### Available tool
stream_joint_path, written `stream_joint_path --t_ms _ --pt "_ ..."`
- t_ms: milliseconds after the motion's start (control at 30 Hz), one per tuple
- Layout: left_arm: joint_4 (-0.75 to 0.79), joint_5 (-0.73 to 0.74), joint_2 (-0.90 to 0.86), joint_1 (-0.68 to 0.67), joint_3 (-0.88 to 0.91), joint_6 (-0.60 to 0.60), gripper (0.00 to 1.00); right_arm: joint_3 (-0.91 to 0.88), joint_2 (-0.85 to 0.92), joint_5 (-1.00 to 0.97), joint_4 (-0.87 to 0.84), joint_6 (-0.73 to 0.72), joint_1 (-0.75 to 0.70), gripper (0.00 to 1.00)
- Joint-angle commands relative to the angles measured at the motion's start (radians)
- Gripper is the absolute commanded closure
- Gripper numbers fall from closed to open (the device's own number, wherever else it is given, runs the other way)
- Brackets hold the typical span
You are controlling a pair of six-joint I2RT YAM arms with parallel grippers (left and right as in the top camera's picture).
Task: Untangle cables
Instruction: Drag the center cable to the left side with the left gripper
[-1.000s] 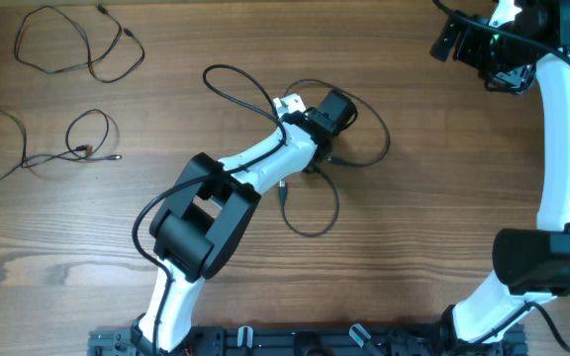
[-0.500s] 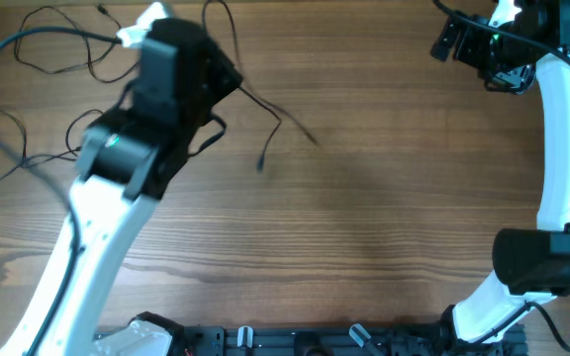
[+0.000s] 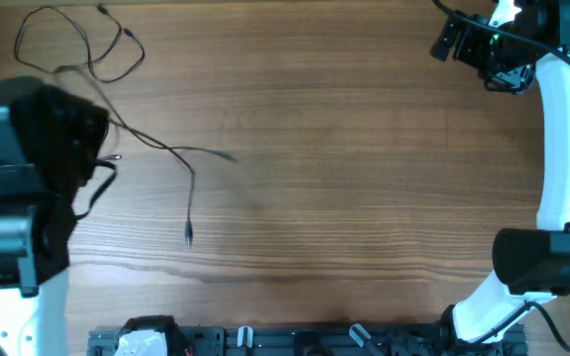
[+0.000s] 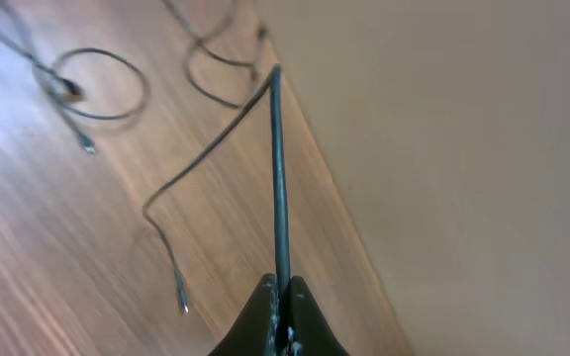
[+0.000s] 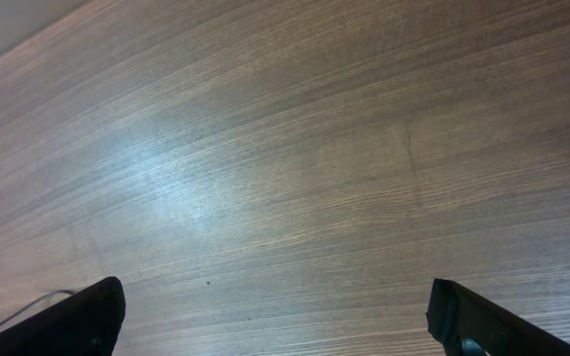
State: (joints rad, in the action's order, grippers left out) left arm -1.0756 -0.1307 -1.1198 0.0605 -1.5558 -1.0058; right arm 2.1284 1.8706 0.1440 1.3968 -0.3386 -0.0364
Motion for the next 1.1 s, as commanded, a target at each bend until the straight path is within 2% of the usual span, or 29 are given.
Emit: stream_joint_path --t_ms 0,167,267,433,633,700,767,867,933,967,1033,1067 --pt "-0.040 -0.005 -0.003 0.162 -0.004 -0.028 0.96 0.003 0.018 -0.016 -0.006 -0.003 0.000 0.00" --pt "-0.192 -0.040 -0.123 0.422 -0.002 -0.029 0.96 0.003 0.018 -0.016 -0.006 -0.003 0.000 0.00" --pt "-0.200 -0.118 -0.220 0.495 -0.002 -0.031 0.96 0.003 0.018 -0.016 -0.006 -0.003 0.000 0.00" --pt "-0.193 -0.338 -0.399 0.587 -0.002 -0.130 0.96 0.003 0.018 -0.016 -0.006 -0.003 0.000 0.00" --pt "-0.075 -0.447 -0.586 0.698 -0.002 -0.105 0.96 0.003 0.018 -0.016 -0.006 -0.003 0.000 0.01" --pt "0.007 -0.447 -0.628 0.725 -0.002 -0.044 0.96 0.003 0.018 -0.016 -0.006 -0.003 0.000 0.00" --pt "0.105 -0.447 -0.669 0.748 -0.002 0.073 0.96 0.003 0.018 -0.016 -0.006 -0.003 0.000 0.00" --pt "0.168 -0.443 -0.724 0.769 -0.002 0.106 0.94 0.003 0.018 -0.016 -0.006 -0.003 0.000 0.00" --pt "0.182 -0.413 -0.744 0.769 -0.002 0.113 0.59 0.003 0.018 -0.016 -0.006 -0.003 0.000 0.00" --pt "0.182 -0.375 -0.751 0.768 -0.002 0.114 0.47 0.003 0.018 -0.016 -0.006 -0.003 0.000 0.00" --pt "0.186 -0.249 -0.758 0.768 -0.002 0.168 0.15 0.003 0.018 -0.016 -0.006 -0.003 0.000 0.00" --pt "0.186 -0.208 -0.758 0.766 -0.002 0.188 0.04 0.003 0.018 -0.016 -0.006 -0.003 0.000 0.00"
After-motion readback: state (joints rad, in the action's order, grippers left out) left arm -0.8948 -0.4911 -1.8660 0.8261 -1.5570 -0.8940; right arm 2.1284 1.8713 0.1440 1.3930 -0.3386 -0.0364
